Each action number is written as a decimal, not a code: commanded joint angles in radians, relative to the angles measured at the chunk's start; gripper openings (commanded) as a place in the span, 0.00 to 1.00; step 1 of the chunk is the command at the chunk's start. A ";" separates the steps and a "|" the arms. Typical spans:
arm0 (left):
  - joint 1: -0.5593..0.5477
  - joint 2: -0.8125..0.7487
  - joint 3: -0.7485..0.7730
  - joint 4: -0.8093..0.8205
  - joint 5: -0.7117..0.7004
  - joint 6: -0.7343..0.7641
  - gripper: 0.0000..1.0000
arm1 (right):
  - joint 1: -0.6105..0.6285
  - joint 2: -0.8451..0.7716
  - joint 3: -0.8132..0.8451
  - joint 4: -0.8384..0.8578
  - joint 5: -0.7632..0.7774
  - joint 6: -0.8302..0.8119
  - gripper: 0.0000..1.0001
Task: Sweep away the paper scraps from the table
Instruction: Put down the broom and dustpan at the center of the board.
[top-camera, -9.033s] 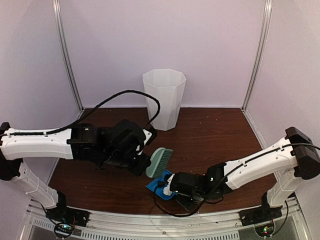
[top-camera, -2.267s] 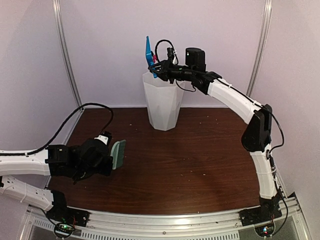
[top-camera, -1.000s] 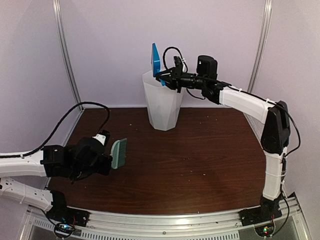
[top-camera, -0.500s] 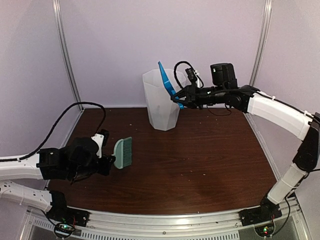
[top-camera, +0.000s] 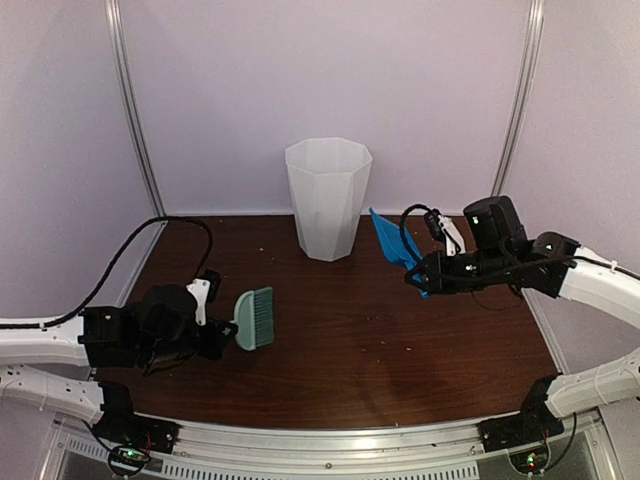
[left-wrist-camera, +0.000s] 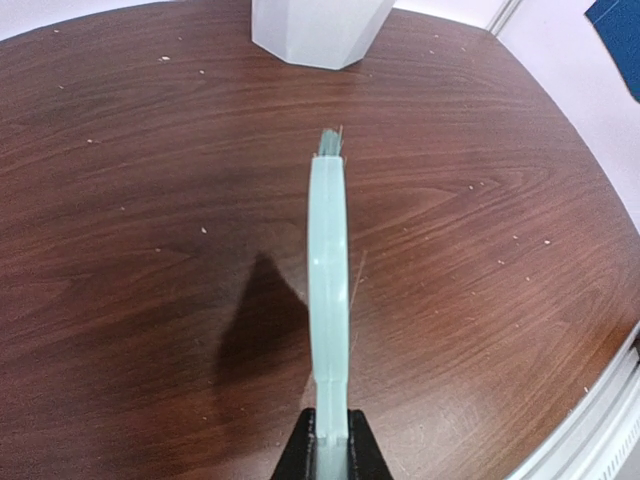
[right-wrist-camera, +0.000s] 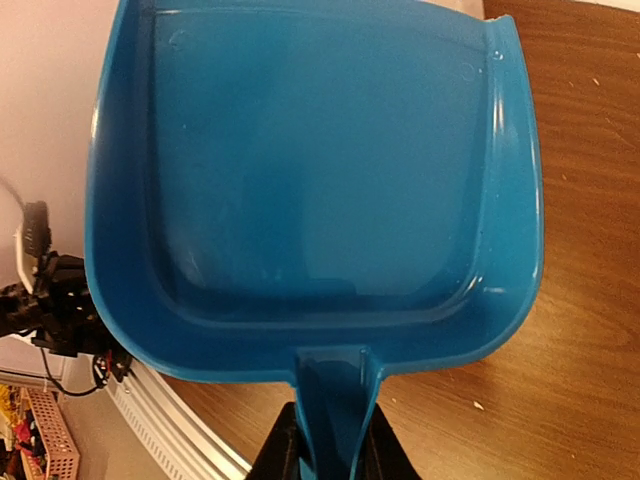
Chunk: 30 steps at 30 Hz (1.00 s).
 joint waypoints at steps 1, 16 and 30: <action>0.004 0.009 -0.029 0.149 0.133 0.012 0.00 | 0.032 -0.067 -0.107 -0.121 0.161 0.037 0.00; -0.060 0.192 -0.056 0.359 0.321 -0.033 0.00 | 0.309 -0.095 -0.357 -0.217 0.365 0.274 0.00; -0.125 0.328 -0.081 0.509 0.352 -0.180 0.00 | 0.471 0.078 -0.446 -0.096 0.410 0.408 0.00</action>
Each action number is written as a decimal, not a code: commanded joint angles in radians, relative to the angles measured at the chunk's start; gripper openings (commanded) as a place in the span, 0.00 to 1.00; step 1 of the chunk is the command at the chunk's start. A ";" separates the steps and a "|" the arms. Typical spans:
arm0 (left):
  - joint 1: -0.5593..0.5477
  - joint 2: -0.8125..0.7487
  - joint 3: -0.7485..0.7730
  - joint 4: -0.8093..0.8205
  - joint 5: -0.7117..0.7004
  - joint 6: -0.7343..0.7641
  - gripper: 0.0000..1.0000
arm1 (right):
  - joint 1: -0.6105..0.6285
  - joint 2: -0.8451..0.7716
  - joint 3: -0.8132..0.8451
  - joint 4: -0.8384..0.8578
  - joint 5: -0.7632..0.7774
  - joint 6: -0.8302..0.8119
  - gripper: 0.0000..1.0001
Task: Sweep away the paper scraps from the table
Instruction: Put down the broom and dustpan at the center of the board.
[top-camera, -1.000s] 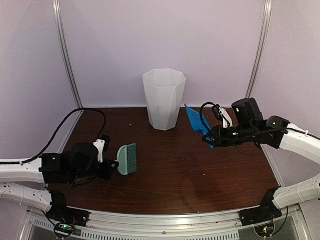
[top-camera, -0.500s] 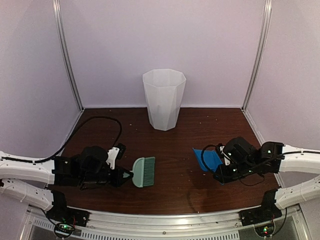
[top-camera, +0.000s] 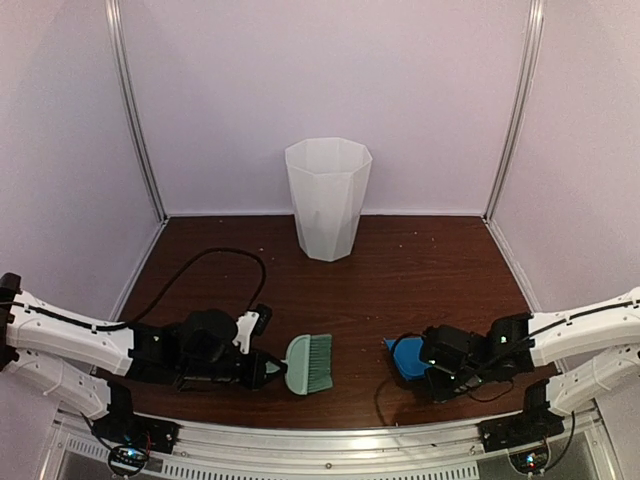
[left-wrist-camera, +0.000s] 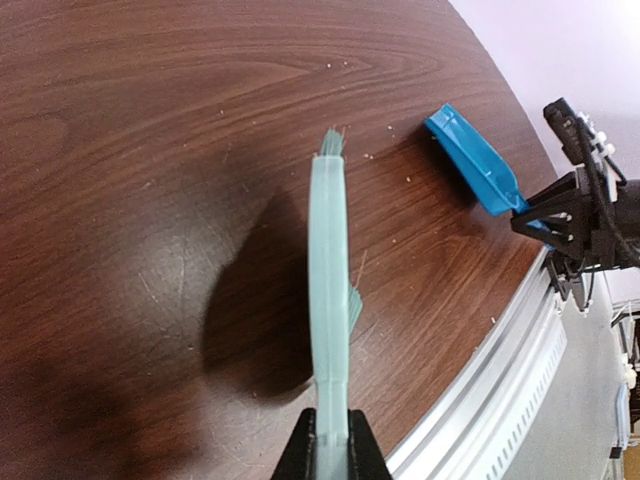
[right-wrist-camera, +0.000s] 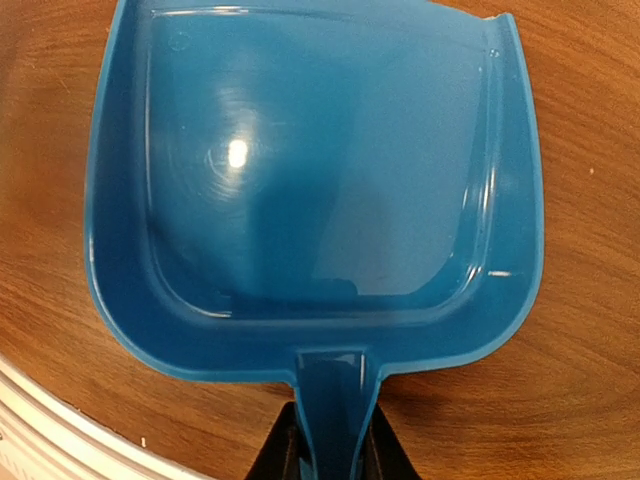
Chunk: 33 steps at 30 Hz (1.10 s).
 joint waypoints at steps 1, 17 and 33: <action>-0.014 0.022 -0.031 0.131 0.052 -0.067 0.00 | 0.047 0.062 -0.016 0.069 0.045 0.055 0.00; -0.022 0.095 -0.062 0.249 0.122 -0.114 0.00 | 0.145 0.193 0.021 0.105 0.064 0.116 0.11; -0.022 0.124 -0.036 0.187 0.046 -0.096 0.27 | 0.191 0.218 0.116 0.142 0.064 0.080 0.38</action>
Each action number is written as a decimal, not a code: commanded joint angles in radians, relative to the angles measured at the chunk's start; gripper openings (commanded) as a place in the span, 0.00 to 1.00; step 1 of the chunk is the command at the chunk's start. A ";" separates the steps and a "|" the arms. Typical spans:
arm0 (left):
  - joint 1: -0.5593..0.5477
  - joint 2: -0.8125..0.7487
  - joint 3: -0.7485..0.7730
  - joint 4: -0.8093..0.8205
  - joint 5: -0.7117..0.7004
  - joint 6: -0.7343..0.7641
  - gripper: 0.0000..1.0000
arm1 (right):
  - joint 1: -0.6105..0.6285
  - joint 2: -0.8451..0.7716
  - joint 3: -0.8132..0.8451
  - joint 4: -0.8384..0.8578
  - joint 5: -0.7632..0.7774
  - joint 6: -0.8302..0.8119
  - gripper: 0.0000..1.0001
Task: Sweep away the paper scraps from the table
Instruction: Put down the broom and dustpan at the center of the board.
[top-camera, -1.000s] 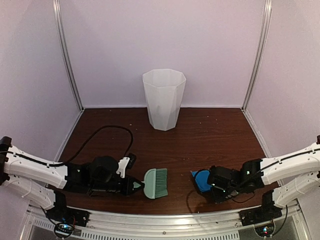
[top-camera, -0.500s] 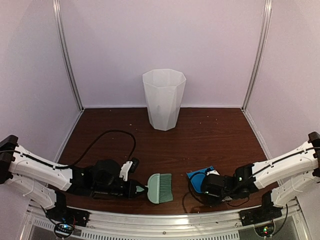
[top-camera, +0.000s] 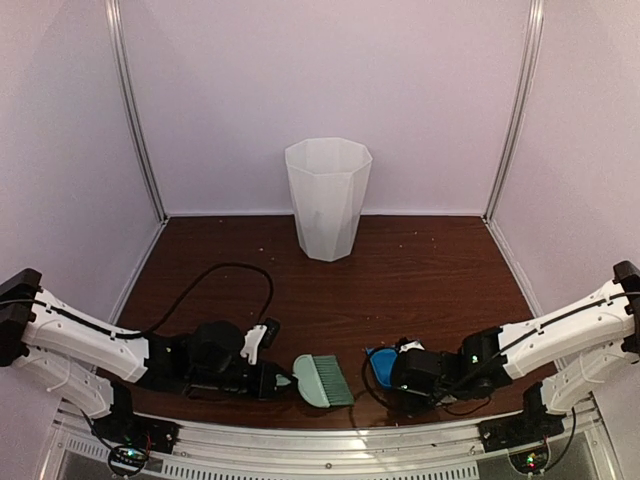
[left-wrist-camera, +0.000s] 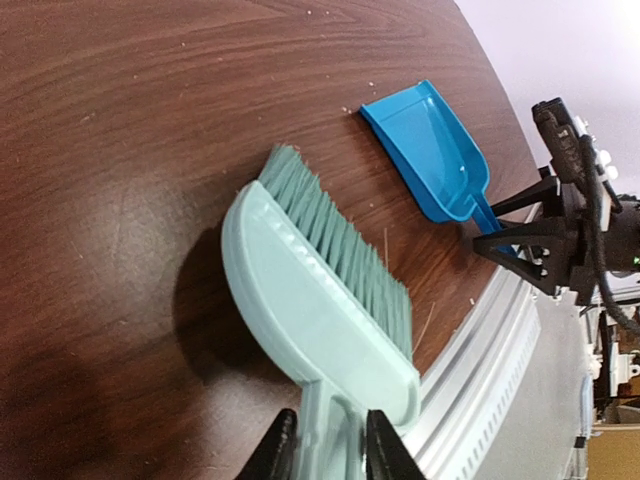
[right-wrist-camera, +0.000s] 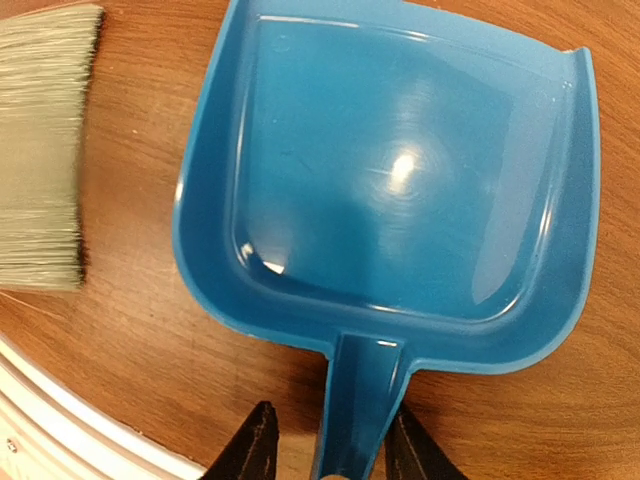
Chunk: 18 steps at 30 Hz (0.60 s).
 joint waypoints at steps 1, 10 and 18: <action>-0.004 0.013 0.028 -0.025 -0.061 0.018 0.29 | 0.015 0.001 0.039 0.027 0.001 -0.015 0.38; -0.004 0.044 0.072 -0.125 -0.130 0.056 0.38 | 0.018 0.040 0.069 0.054 -0.002 -0.043 0.38; -0.003 0.082 0.112 -0.203 -0.189 0.082 0.47 | 0.035 0.088 0.115 0.064 -0.018 -0.079 0.37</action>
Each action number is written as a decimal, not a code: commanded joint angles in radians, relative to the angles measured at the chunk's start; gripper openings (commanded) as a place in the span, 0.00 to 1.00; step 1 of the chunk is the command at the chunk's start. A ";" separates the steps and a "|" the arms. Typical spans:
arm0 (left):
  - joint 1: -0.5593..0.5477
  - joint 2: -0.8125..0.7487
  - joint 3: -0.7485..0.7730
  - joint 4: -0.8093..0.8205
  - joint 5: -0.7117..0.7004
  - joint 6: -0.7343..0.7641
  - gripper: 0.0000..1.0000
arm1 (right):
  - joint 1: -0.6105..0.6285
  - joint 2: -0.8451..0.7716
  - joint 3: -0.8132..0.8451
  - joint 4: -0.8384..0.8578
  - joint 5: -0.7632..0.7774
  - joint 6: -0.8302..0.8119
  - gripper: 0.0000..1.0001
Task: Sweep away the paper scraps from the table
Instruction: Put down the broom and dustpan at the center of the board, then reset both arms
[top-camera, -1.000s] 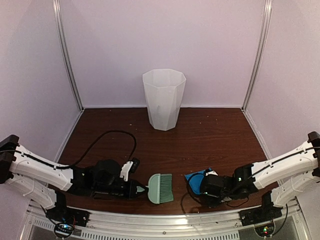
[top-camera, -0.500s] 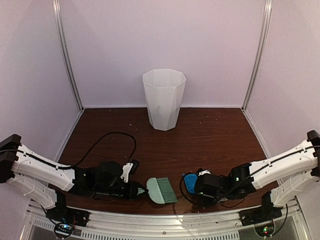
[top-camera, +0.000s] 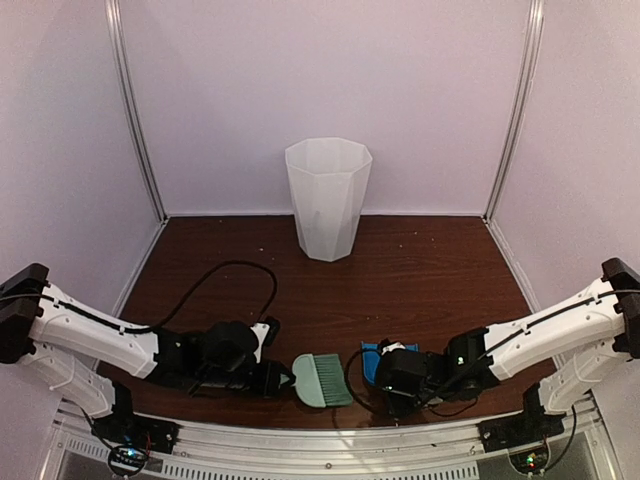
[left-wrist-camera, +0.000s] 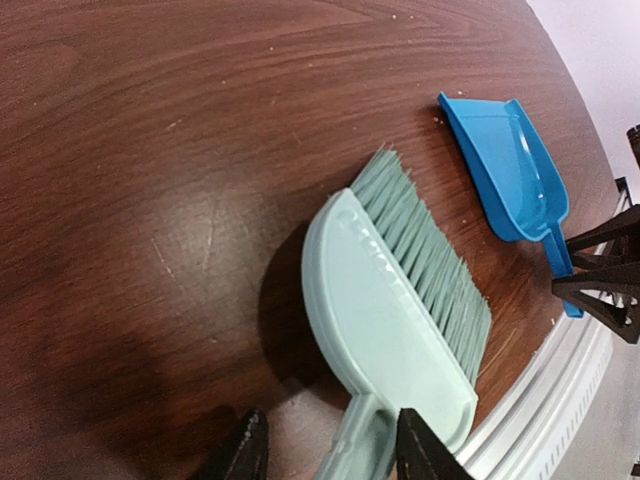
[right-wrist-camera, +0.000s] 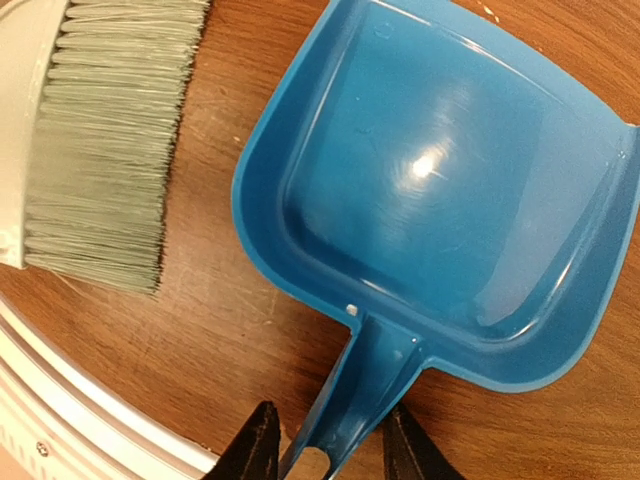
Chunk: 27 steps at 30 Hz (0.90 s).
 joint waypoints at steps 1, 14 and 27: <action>-0.004 0.024 0.040 -0.050 -0.065 0.036 0.48 | 0.012 0.010 0.041 0.019 0.001 -0.031 0.36; -0.003 -0.023 0.058 -0.094 -0.132 0.087 0.59 | 0.037 0.003 0.087 -0.036 0.033 -0.031 0.38; 0.004 -0.242 0.067 -0.297 -0.352 0.131 0.76 | 0.023 -0.189 0.153 -0.095 0.311 -0.113 0.81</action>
